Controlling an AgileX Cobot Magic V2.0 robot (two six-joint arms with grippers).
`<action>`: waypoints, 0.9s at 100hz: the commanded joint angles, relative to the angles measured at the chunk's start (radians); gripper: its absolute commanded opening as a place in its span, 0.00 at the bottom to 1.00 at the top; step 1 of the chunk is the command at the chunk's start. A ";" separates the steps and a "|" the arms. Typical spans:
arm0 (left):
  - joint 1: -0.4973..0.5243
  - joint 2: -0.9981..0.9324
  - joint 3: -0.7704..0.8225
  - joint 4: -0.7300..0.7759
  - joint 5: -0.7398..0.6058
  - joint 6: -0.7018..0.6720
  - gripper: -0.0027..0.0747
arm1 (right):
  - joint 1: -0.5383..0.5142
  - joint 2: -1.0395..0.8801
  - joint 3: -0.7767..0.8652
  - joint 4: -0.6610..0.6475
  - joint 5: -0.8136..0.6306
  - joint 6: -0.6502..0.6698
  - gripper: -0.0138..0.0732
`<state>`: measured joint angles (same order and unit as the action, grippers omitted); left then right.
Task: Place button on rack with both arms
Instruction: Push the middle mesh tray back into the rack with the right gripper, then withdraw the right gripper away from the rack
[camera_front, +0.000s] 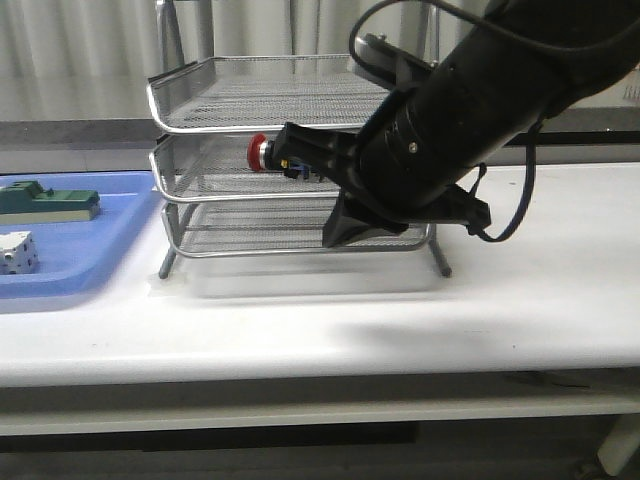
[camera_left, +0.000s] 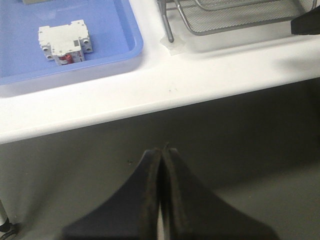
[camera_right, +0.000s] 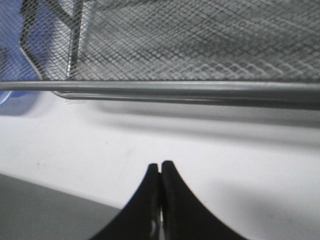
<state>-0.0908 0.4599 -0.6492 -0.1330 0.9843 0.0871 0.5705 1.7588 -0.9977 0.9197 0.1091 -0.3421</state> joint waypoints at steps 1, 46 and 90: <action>0.002 0.004 -0.023 -0.019 -0.062 -0.012 0.01 | -0.006 -0.076 -0.031 -0.013 0.018 -0.017 0.09; 0.002 0.004 -0.023 -0.019 -0.062 -0.012 0.01 | -0.070 -0.264 0.085 -0.156 0.086 -0.017 0.09; 0.002 0.004 -0.023 -0.019 -0.062 -0.012 0.01 | -0.333 -0.582 0.262 -0.335 0.194 -0.017 0.09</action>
<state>-0.0908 0.4599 -0.6492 -0.1330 0.9843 0.0871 0.2826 1.2570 -0.7287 0.6244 0.3119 -0.3453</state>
